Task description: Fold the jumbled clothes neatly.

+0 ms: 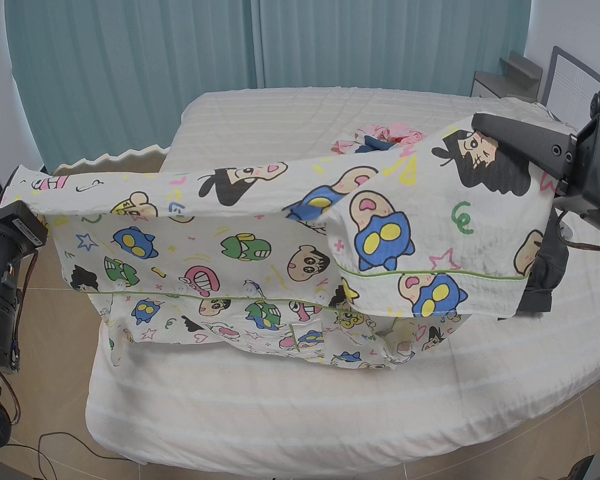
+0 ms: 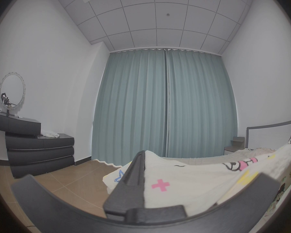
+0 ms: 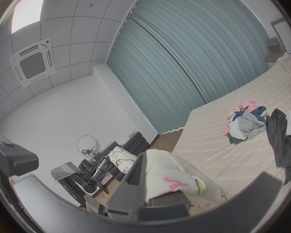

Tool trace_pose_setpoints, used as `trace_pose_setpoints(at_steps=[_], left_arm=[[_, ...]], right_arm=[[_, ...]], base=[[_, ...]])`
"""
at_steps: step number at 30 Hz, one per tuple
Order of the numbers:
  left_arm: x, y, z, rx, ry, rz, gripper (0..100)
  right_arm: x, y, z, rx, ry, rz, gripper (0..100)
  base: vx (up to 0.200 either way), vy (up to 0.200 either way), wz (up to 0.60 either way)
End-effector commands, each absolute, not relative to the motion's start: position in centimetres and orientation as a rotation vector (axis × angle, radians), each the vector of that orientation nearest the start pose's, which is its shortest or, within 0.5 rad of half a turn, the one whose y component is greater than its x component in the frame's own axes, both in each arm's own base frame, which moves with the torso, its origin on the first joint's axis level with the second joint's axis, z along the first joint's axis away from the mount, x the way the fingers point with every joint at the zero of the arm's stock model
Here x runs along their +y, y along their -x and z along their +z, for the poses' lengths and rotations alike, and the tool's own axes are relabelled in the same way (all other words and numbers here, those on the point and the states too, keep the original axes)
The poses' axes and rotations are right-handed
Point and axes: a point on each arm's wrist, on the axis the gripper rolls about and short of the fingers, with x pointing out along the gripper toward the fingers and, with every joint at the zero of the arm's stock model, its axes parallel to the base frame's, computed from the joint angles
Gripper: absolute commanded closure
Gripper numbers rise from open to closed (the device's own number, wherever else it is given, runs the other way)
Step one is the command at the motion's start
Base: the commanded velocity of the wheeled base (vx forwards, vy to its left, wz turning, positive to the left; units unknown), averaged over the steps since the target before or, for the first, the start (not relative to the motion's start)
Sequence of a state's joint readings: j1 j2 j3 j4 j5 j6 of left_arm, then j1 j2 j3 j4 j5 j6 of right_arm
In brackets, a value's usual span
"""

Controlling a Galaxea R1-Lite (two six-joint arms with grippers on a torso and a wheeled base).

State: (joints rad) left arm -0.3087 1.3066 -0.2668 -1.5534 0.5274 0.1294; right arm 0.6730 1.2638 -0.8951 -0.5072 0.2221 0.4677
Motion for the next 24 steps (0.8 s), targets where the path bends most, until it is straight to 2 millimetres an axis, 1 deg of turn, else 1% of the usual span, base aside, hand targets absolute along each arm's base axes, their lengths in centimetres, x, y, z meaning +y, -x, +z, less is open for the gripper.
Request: trace_pose_setpoints(at_steps=[1, 9, 14, 24], left_arm=[[-3.8, -15.7, 22.5, -0.459, 0.085, 0.244, 100], [-3.8, -15.6, 22.1, -0.447, 0.083, 0.244, 100], [-3.7, -15.5, 21.9, -0.439, 0.078, 0.243, 100], [-3.7, -15.4, 21.9, -0.439, 0.078, 0.243, 100]], right_arm=[[12.8, -15.3, 30.8, 0.07, -0.468, 0.912, 100], [12.5, -14.9, 30.9, 0.062, -0.47, 0.912, 100], [12.4, -14.8, 30.9, 0.063, -0.469, 0.912, 100], [11.8, -14.0, 31.6, 0.03, -0.475, 0.916, 100]], base=[[0.0, 0.0, 0.0], [0.0, 0.0, 0.0], [-0.2, 0.0, 0.0], [-0.2, 0.0, 0.0]])
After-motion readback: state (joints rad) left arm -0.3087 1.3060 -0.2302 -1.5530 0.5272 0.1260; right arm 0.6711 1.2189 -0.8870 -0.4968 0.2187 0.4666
